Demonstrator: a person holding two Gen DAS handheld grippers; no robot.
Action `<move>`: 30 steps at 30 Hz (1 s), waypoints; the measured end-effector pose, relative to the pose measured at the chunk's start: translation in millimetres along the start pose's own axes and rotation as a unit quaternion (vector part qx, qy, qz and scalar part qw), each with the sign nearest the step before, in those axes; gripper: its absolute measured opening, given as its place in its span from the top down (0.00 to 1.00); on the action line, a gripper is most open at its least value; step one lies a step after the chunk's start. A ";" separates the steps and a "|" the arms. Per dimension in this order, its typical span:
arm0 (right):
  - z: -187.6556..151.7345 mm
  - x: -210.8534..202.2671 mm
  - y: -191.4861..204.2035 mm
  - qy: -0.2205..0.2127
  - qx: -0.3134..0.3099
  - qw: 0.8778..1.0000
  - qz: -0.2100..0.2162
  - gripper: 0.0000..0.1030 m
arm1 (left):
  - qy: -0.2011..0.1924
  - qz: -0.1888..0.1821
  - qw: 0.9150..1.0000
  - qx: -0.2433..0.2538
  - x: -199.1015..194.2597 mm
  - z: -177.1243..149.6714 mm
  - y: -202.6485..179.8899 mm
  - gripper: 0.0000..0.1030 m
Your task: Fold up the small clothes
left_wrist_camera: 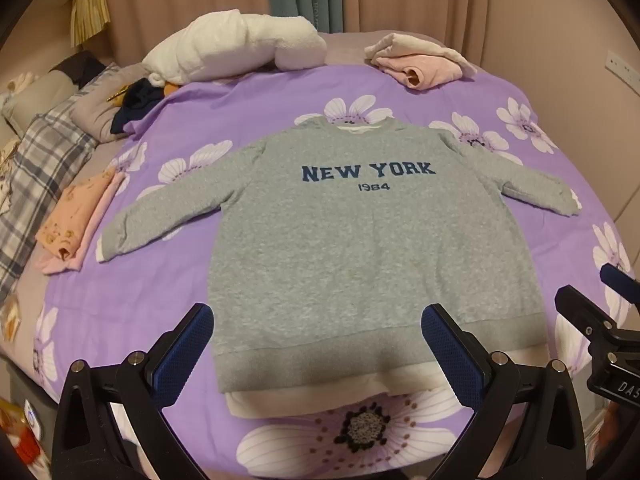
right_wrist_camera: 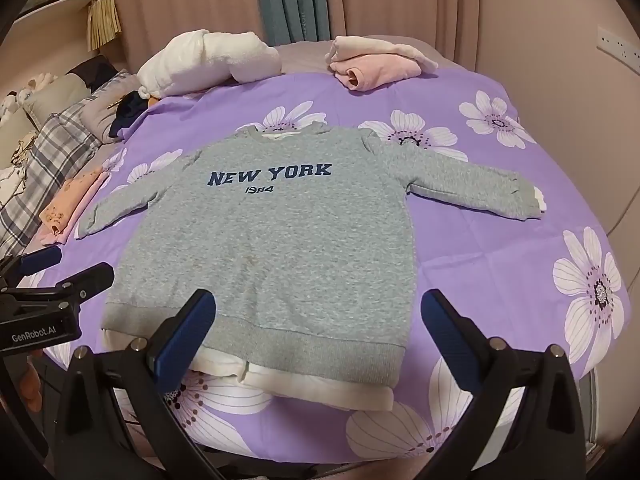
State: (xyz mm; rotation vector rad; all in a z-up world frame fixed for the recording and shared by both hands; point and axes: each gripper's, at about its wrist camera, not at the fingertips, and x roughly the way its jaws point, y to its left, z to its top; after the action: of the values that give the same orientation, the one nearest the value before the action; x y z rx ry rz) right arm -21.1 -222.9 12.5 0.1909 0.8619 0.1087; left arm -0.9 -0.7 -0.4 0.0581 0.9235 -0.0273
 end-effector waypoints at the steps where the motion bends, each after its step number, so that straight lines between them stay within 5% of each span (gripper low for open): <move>1: -0.2 -0.1 0.2 0.000 0.000 1.000 -0.001 0.00 | -0.001 0.002 1.000 0.001 -0.1 -0.3 -0.6 0.00; 30: -2.0 -0.2 0.6 -0.001 0.001 1.000 0.000 0.00 | -0.001 -0.001 1.000 0.000 0.6 -0.5 -0.4 0.00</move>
State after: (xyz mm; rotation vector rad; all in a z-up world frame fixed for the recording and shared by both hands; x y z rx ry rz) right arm -22.8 -222.2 11.4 0.1924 0.8611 0.1070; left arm -1.0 -1.1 -1.2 0.0574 0.9207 -0.0303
